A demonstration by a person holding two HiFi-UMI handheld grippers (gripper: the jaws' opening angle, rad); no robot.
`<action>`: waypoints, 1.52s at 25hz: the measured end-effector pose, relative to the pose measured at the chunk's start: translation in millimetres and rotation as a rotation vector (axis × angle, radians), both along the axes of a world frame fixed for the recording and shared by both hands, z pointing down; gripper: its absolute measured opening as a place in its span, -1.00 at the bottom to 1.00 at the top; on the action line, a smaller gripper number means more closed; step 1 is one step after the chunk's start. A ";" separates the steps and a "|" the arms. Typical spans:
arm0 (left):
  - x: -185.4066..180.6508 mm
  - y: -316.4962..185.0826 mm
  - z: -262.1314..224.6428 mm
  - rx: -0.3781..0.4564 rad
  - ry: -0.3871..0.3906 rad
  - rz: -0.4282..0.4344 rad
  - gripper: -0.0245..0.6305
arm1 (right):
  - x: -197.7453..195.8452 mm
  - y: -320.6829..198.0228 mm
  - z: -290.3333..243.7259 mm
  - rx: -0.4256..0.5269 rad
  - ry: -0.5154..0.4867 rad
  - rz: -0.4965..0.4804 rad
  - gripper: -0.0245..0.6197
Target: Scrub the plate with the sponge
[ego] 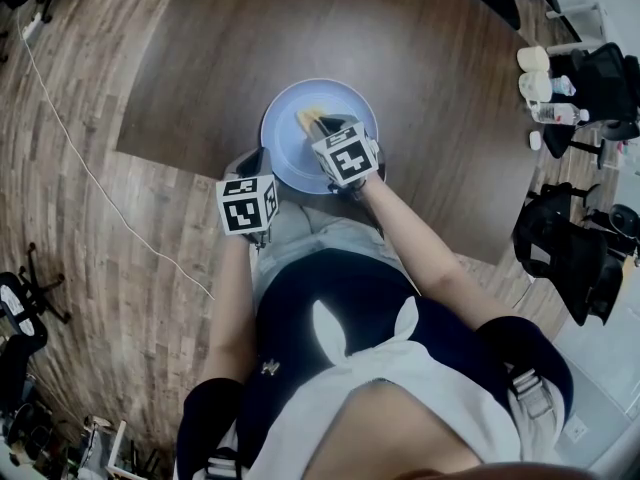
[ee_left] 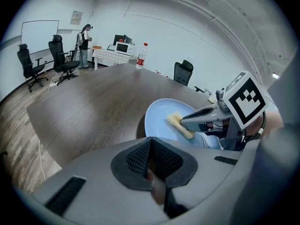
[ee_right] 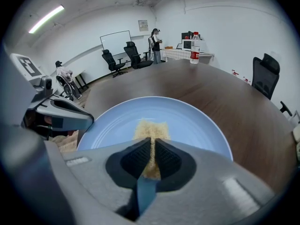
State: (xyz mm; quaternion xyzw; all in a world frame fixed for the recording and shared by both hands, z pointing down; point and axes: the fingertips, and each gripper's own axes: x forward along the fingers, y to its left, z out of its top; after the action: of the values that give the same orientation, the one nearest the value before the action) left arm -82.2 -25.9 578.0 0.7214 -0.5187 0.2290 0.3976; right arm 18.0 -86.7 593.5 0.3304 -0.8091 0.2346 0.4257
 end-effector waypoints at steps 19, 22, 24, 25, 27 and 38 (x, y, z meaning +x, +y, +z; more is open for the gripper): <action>-0.5 1.0 -1.0 0.001 -0.005 -0.009 -0.91 | -34.1 25.0 -1.6 -0.004 -0.047 -0.095 -0.84; 0.3 2.5 -0.9 0.002 -0.004 -0.010 -0.91 | -38.9 30.9 -1.3 -0.006 -0.054 -0.112 -0.84; 0.3 3.3 -0.9 0.003 -0.004 -0.010 -0.91 | -41.9 34.4 -1.4 -0.009 -0.059 -0.122 -0.84; 0.3 3.2 -1.0 0.003 -0.004 -0.010 -0.91 | -43.4 35.6 -1.7 -0.010 -0.062 -0.127 -0.84; 0.1 2.4 -1.3 0.003 -0.003 -0.011 -0.91 | -45.9 37.1 -2.1 -0.013 -0.066 -0.136 -0.84; 0.9 1.3 -1.1 0.004 -0.002 -0.013 -0.91 | -54.9 47.1 -2.2 -0.031 -0.090 -0.171 -0.84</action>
State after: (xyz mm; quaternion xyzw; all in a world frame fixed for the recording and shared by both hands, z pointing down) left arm -81.4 -24.5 576.9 0.7187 -0.5242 0.2260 0.3970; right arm -36.9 -39.7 591.3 0.2424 -0.8491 0.2244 0.4122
